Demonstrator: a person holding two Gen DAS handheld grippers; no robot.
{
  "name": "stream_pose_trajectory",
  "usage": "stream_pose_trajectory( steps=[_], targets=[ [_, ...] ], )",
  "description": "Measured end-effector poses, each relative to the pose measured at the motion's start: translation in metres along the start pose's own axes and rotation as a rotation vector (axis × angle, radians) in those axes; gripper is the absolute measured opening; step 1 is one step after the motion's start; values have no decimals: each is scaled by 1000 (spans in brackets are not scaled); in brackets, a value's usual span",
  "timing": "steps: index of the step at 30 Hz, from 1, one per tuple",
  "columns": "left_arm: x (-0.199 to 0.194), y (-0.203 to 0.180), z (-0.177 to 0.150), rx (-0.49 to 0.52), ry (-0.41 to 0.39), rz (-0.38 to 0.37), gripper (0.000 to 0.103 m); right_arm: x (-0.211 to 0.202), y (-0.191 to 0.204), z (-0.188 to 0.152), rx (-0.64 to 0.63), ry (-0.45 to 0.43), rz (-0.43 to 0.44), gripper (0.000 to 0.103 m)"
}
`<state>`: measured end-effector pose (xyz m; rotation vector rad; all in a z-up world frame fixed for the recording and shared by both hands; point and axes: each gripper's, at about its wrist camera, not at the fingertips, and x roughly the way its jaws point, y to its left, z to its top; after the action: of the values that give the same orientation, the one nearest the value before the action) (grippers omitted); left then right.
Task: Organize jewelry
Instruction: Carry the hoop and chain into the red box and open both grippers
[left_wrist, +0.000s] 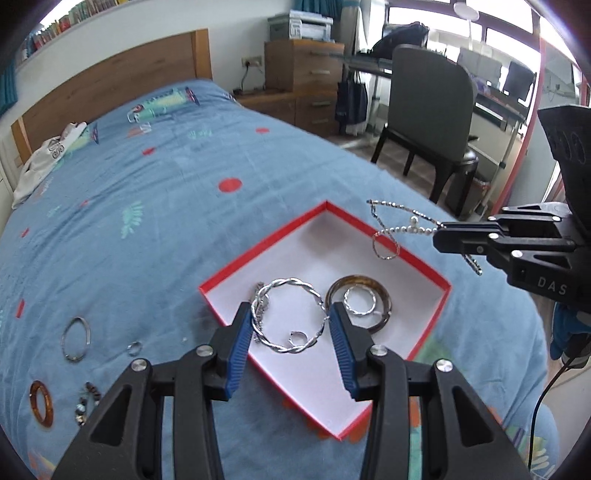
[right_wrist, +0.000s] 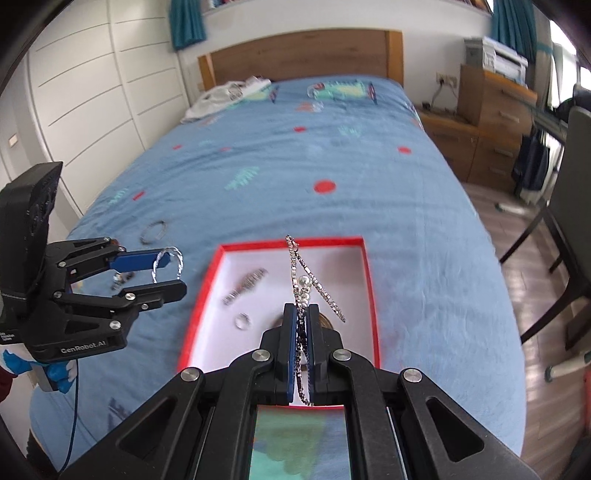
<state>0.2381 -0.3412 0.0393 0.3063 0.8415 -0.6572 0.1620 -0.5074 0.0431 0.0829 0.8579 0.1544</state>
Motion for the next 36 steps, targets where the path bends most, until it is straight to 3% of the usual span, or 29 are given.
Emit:
stream_pose_trajectory(
  steps=[12, 20, 25, 36],
  targets=[
    [73, -2, -7, 12, 111, -4, 40, 74, -34, -6, 33, 87, 26, 5],
    [103, -3, -25, 13, 174, -21, 40, 99, -43, -13, 41, 121, 24, 6],
    [106, -10, -29, 54, 169, -11, 40, 103, -49, -20, 52, 115, 43, 6],
    [109, -8, -29, 38, 153, -22, 41, 102, -49, -23, 45, 102, 61, 9]
  ],
)
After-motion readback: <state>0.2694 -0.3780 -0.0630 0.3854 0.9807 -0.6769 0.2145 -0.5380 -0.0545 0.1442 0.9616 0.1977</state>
